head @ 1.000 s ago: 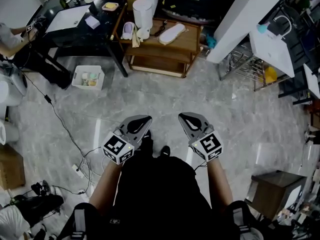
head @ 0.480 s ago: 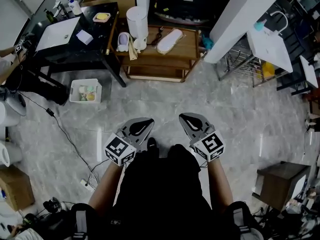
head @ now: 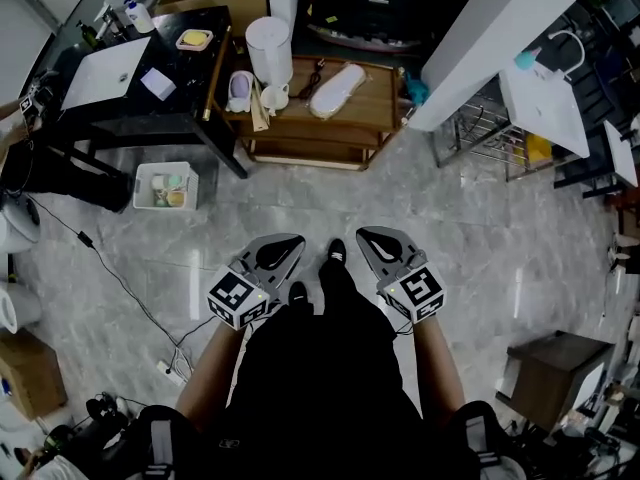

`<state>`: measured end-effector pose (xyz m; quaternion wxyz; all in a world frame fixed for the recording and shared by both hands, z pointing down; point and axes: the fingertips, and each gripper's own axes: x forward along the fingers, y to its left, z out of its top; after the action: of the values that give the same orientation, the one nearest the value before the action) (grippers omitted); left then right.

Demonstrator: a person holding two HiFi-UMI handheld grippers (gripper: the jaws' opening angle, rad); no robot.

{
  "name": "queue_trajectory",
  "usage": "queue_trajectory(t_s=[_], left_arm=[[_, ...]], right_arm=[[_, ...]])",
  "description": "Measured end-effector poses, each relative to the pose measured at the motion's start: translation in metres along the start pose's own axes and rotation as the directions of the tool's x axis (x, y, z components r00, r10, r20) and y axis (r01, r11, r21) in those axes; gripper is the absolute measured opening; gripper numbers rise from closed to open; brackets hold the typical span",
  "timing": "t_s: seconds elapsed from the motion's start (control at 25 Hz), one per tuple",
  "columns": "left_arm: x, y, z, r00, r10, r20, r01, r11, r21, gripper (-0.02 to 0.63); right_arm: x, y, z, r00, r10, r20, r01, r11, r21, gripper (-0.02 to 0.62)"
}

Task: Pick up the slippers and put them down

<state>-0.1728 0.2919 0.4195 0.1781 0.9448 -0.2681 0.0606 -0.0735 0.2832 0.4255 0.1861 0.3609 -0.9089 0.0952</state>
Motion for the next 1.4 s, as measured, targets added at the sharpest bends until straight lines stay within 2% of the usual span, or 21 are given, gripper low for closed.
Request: queue_trajectory(t_s=[0.4,0.84,1.12,1.4], left_arm=[[0.085,0.032,0.041,0.998,0.057,-0.004,-0.057,0.998,0.016,0.012],[0.157,0.054,0.07,0.991,0.132,0.012,-0.133,0.991,0.016,0.012],[0.172,0.068,0.076,0.989,0.145,0.012,-0.145,0.989,0.007,0.012],[0.177,0.093,0.079,0.992,0.123,0.019,-0.123,0.992,0.002,0.012]], right_arm=[[0.023,-0.095,0.017,0.997,0.071,0.029,-0.07,0.997,-0.032,0.008],[0.014,-0.186,0.007,0.994,0.106,0.009,-0.106,0.994,-0.026,0.008],[0.024,-0.2,0.007,0.993,0.118,-0.009,-0.118,0.992,-0.035,0.008],[0.048,-0.2,0.016,0.992,0.122,-0.027,-0.124,0.99,-0.061,0.008]])
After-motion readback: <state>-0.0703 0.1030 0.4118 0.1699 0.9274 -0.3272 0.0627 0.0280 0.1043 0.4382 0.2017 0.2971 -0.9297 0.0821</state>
